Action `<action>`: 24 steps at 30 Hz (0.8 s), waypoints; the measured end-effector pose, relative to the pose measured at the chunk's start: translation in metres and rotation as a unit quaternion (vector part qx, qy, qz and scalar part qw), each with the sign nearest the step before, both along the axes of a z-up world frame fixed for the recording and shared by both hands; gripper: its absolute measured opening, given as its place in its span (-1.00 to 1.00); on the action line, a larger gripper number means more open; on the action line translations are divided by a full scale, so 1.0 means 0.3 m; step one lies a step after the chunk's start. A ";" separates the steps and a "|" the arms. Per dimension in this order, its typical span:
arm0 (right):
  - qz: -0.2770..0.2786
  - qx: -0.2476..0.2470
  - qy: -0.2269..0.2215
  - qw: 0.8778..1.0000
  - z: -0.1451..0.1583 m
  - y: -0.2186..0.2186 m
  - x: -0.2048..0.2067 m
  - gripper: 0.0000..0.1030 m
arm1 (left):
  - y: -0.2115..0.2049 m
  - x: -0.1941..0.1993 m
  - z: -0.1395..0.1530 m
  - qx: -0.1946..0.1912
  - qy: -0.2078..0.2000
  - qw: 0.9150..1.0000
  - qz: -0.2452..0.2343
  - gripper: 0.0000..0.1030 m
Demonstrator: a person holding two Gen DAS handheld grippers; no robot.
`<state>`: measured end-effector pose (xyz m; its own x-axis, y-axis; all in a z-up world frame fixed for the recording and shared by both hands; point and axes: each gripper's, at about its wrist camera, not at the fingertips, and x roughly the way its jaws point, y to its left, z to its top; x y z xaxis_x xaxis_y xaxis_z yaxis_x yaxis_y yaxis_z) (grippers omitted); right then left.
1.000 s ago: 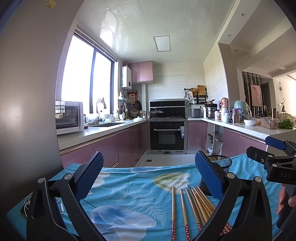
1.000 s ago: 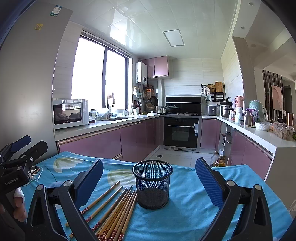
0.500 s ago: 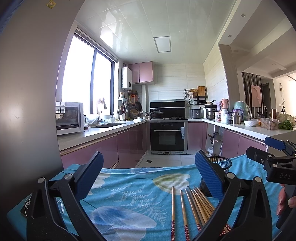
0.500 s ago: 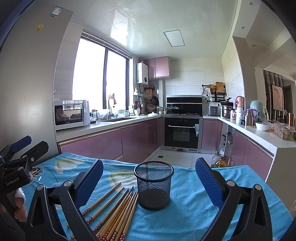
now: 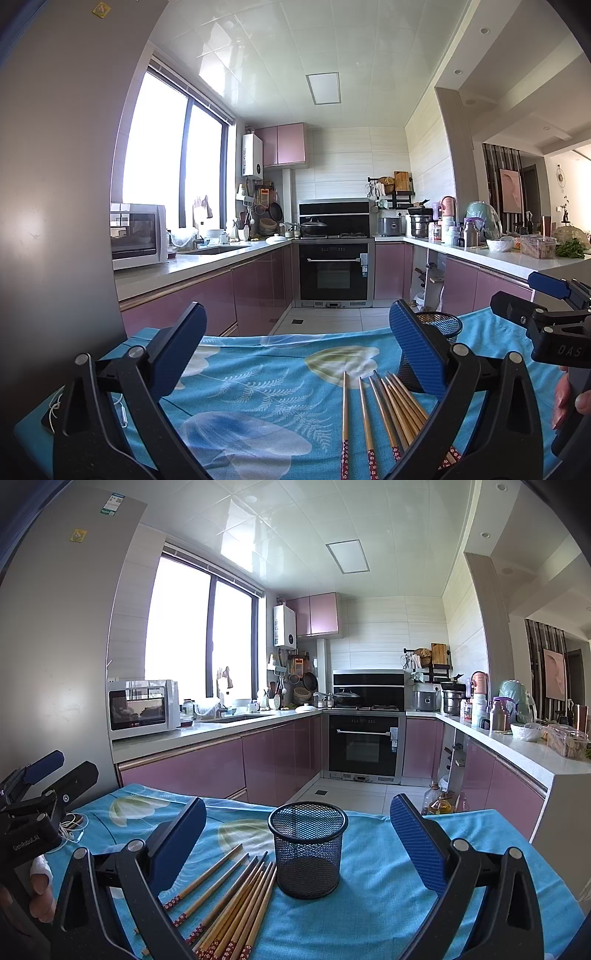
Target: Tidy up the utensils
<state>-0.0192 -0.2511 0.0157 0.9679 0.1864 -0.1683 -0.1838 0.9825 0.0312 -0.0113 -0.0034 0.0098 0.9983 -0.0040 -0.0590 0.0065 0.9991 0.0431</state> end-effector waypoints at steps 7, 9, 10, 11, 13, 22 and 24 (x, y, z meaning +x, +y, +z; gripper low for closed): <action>0.000 0.000 0.001 1.000 0.000 -0.001 -0.002 0.87 | 0.000 0.000 -0.001 0.000 -0.001 1.000 0.000 0.89; 0.000 0.001 0.002 1.000 0.001 0.001 -0.002 0.87 | 0.000 0.000 0.002 0.000 0.000 1.000 0.000 0.89; 0.001 0.001 0.001 1.000 0.001 0.001 -0.001 0.87 | 0.001 0.002 0.000 0.000 0.000 1.000 0.000 0.89; 0.001 0.000 0.002 1.000 0.001 0.001 -0.001 0.87 | 0.001 0.002 0.000 0.000 0.000 1.000 0.000 0.89; 0.000 0.000 0.002 1.000 0.001 0.001 -0.001 0.87 | 0.001 0.002 0.000 0.000 0.000 1.000 0.000 0.89; 0.001 0.000 0.004 1.000 -0.001 0.003 0.000 0.87 | 0.001 0.002 -0.001 0.001 0.000 1.000 0.000 0.89; 0.001 0.000 0.004 1.000 -0.002 0.003 0.002 0.87 | 0.001 0.002 -0.002 0.001 0.000 1.000 0.000 0.89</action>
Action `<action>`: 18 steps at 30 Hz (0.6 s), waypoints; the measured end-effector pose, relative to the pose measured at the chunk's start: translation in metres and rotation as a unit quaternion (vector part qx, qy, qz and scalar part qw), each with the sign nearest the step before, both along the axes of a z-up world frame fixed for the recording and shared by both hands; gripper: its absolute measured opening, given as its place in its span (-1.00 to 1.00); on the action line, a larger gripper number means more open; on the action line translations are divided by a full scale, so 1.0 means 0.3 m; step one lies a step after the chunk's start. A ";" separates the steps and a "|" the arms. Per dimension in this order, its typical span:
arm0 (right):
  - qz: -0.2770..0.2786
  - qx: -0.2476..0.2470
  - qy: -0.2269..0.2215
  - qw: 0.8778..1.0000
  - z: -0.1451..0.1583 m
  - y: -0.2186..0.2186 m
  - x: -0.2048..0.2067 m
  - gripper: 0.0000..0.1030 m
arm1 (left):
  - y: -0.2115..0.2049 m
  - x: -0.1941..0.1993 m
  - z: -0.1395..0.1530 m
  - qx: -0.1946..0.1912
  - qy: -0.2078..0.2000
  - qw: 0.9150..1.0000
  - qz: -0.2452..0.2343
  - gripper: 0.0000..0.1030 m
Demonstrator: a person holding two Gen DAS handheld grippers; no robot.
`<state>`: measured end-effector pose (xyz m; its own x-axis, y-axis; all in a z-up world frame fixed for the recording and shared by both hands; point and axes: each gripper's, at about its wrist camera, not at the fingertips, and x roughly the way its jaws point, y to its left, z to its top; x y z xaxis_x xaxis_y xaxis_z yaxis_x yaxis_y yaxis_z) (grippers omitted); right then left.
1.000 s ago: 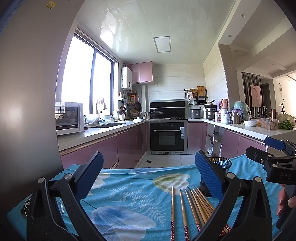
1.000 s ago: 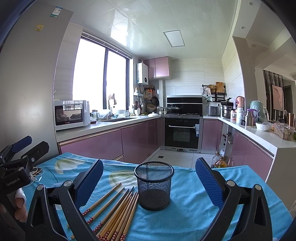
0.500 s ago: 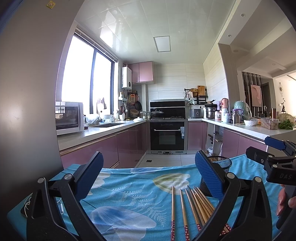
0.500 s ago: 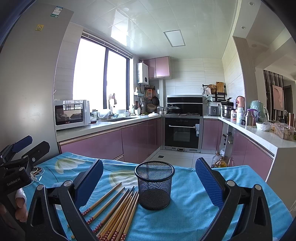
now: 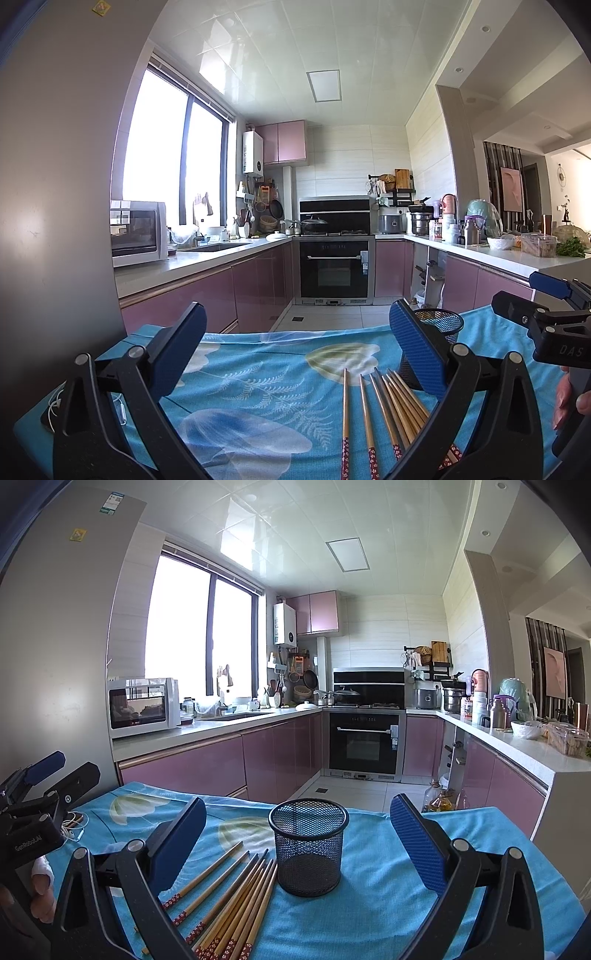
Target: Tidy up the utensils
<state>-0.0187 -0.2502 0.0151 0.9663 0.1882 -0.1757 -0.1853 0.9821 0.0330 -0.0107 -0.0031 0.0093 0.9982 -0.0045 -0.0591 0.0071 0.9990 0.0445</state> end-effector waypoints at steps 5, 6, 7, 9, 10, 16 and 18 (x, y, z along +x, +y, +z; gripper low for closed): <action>-0.001 0.000 0.001 1.000 -0.006 -0.004 0.000 0.87 | -0.001 0.005 -0.004 0.000 0.001 1.000 0.000 0.89; -0.001 0.001 0.001 1.000 -0.007 -0.004 0.000 0.87 | -0.002 0.010 -0.011 0.001 0.002 1.000 0.000 0.89; 0.000 0.002 0.001 1.000 -0.007 -0.004 0.000 0.87 | -0.002 0.010 -0.011 0.000 0.002 1.000 -0.001 0.89; -0.001 0.003 0.002 1.000 -0.008 -0.007 0.000 0.87 | 0.000 0.018 -0.027 0.000 0.004 1.000 -0.001 0.89; -0.001 0.003 0.002 1.000 -0.009 -0.007 0.000 0.87 | 0.001 0.018 -0.029 0.001 0.004 1.000 -0.001 0.89; 0.001 0.003 0.004 1.000 -0.010 -0.008 0.002 0.87 | 0.003 0.021 -0.032 -0.001 0.007 1.000 -0.002 0.89; 0.003 0.003 0.007 1.000 -0.013 -0.007 0.003 0.87 | 0.001 0.022 -0.032 0.001 0.007 1.000 -0.002 0.89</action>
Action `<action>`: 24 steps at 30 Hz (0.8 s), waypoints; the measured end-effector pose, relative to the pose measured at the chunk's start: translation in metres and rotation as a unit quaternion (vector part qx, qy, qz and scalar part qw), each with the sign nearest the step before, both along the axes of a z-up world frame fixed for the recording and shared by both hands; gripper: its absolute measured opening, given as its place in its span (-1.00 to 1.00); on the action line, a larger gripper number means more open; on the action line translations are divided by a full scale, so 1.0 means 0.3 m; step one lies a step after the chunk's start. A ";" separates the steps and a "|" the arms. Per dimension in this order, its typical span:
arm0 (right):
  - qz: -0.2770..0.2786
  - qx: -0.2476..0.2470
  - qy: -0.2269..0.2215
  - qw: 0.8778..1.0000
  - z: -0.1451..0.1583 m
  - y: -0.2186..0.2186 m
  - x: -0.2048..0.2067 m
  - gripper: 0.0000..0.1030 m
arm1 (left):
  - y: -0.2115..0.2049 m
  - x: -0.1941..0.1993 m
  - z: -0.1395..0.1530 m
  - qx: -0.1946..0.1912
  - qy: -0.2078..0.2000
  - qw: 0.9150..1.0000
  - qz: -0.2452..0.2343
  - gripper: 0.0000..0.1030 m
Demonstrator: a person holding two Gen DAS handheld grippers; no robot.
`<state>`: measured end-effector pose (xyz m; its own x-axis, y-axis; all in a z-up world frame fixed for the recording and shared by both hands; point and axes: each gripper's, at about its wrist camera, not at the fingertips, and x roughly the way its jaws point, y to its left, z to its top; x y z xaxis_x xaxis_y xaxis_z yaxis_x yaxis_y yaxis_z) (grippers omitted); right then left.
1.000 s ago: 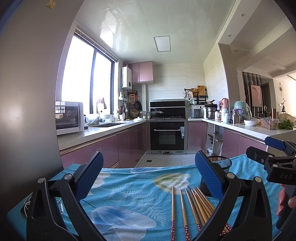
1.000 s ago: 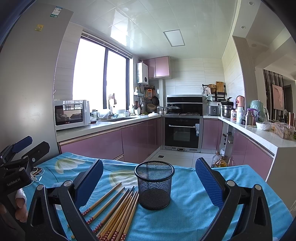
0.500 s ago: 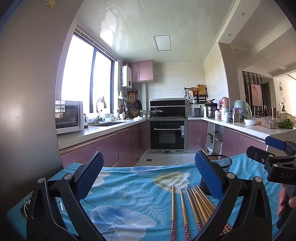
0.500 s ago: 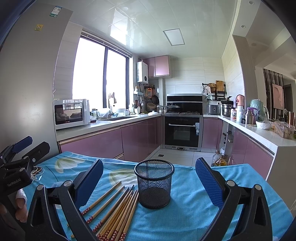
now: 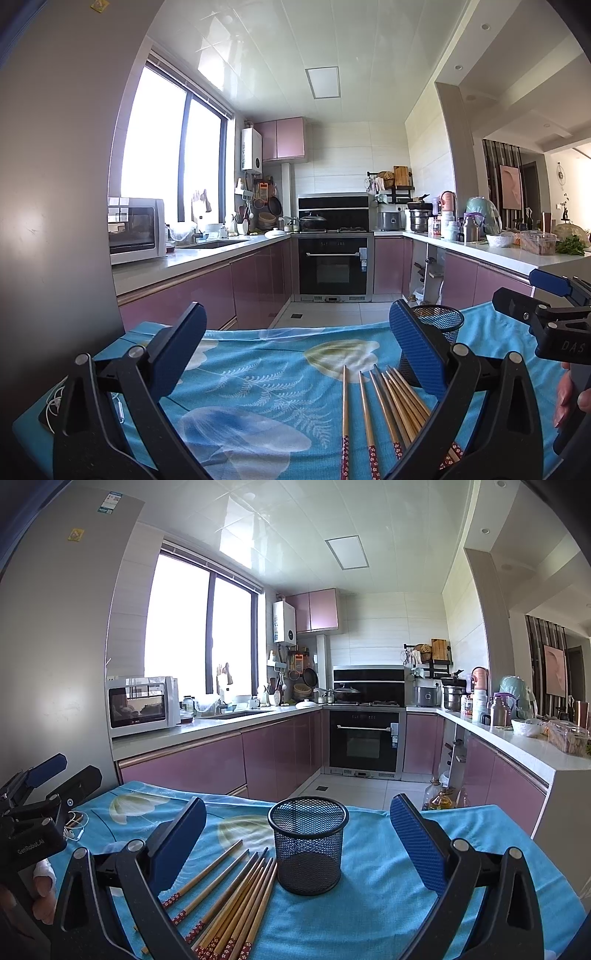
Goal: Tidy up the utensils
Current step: 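Close the right gripper on a wooden chopstick while the left gripper grasps another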
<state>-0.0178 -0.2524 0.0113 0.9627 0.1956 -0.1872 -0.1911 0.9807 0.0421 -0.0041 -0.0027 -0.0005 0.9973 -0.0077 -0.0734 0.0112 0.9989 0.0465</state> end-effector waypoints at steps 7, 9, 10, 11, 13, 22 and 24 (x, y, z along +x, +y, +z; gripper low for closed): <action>0.037 -0.014 0.071 0.997 -0.044 0.020 0.051 0.87 | -0.003 0.043 -0.025 0.016 0.040 0.999 -0.011 0.89; 0.047 -0.026 0.110 0.993 -0.075 0.034 0.081 0.87 | -0.008 0.074 -0.046 0.032 0.069 0.997 -0.009 0.89; 0.051 -0.032 0.129 0.990 -0.093 0.042 0.096 0.86 | -0.012 0.093 -0.057 0.037 0.085 0.996 -0.012 0.89; 0.057 -0.037 0.146 0.987 -0.112 0.049 0.107 0.81 | -0.011 0.110 -0.068 0.040 0.100 0.994 -0.015 0.89; 0.064 -0.044 0.186 0.979 -0.154 0.063 0.135 0.69 | -0.010 0.145 -0.092 0.043 0.131 0.990 -0.028 0.89; 0.080 -0.043 0.307 0.947 -0.302 0.084 0.226 0.06 | -0.059 0.299 -0.233 0.088 0.248 0.963 -0.066 0.62; 0.082 -0.046 0.312 0.945 -0.310 0.091 0.236 0.03 | -0.074 0.331 -0.260 0.092 0.268 0.956 -0.073 0.55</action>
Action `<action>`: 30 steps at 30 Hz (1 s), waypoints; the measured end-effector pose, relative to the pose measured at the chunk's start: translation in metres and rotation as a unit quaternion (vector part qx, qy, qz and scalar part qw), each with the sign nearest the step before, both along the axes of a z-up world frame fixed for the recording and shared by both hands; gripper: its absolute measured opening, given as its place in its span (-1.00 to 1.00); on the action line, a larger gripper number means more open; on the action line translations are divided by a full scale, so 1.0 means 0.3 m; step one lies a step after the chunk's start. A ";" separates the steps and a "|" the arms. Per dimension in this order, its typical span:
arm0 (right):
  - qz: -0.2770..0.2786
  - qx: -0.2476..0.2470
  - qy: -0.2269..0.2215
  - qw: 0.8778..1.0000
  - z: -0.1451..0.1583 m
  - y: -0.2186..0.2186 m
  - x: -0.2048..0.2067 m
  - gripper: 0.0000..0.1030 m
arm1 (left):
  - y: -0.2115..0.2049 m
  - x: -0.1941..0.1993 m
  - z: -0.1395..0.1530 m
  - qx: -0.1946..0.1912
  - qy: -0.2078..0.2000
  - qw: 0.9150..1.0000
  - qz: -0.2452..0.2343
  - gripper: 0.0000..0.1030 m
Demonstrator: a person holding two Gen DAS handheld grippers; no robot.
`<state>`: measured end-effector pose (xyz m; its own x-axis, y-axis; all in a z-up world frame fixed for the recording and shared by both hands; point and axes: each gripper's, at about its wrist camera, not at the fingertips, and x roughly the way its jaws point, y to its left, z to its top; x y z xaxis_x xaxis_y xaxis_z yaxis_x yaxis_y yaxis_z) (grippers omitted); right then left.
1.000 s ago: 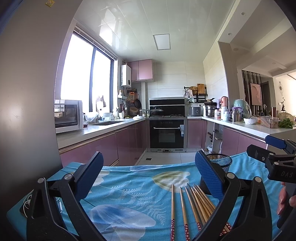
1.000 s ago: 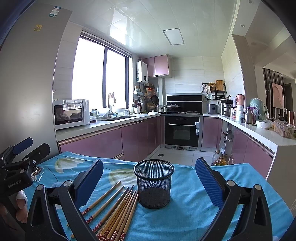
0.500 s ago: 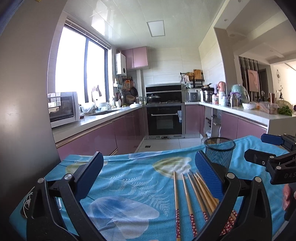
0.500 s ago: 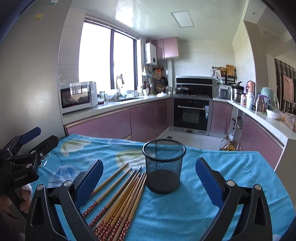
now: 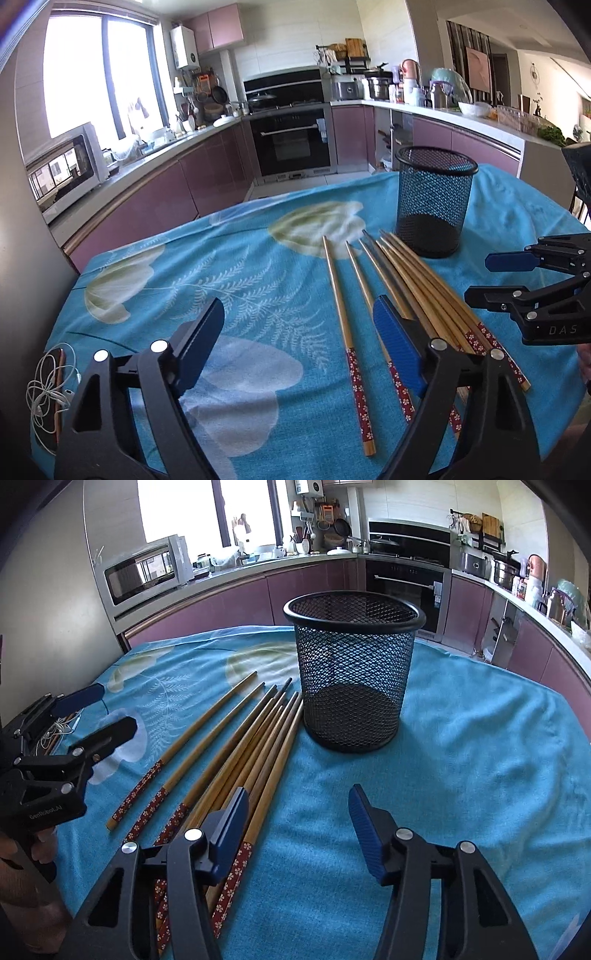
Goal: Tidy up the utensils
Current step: 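Close the right gripper on a wooden chopstick while the left gripper grasps another, then lift both held chopsticks upright with the left and right grippers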
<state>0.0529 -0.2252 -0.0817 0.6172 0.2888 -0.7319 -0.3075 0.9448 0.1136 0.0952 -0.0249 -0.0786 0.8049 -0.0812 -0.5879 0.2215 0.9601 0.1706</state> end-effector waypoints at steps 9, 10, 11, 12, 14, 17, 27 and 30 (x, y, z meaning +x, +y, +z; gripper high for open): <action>-0.001 -0.018 0.030 0.999 -0.007 0.007 0.043 -0.10 | -0.036 0.099 -0.079 0.009 0.079 0.997 -0.024 0.11; 0.001 -0.019 0.033 0.999 -0.006 0.009 0.046 -0.12 | -0.041 0.107 -0.085 0.009 0.087 0.996 -0.027 0.01; 0.003 -0.021 0.036 0.999 -0.007 0.009 0.053 -0.17 | -0.044 0.115 -0.090 0.008 0.093 0.995 -0.030 -0.05; 0.004 -0.025 0.039 0.999 -0.009 0.013 0.057 -0.22 | -0.048 0.119 -0.092 0.007 0.099 0.995 -0.034 -0.06; 0.006 -0.041 0.036 0.998 -0.010 0.029 0.065 -0.29 | -0.057 0.132 -0.098 0.005 0.105 0.994 -0.041 -0.09; 0.015 -0.049 0.035 0.998 -0.010 0.049 0.082 -0.44 | -0.076 0.155 -0.106 0.004 0.115 0.992 -0.049 -0.15; 0.030 -0.011 0.044 0.999 -0.002 0.044 0.112 -0.87 | -0.091 0.254 -0.120 -0.046 0.152 0.986 -0.049 -0.76; 0.033 0.002 0.040 0.999 0.011 0.029 0.099 -0.89 | -0.088 0.254 -0.111 -0.060 0.154 0.985 -0.043 -0.85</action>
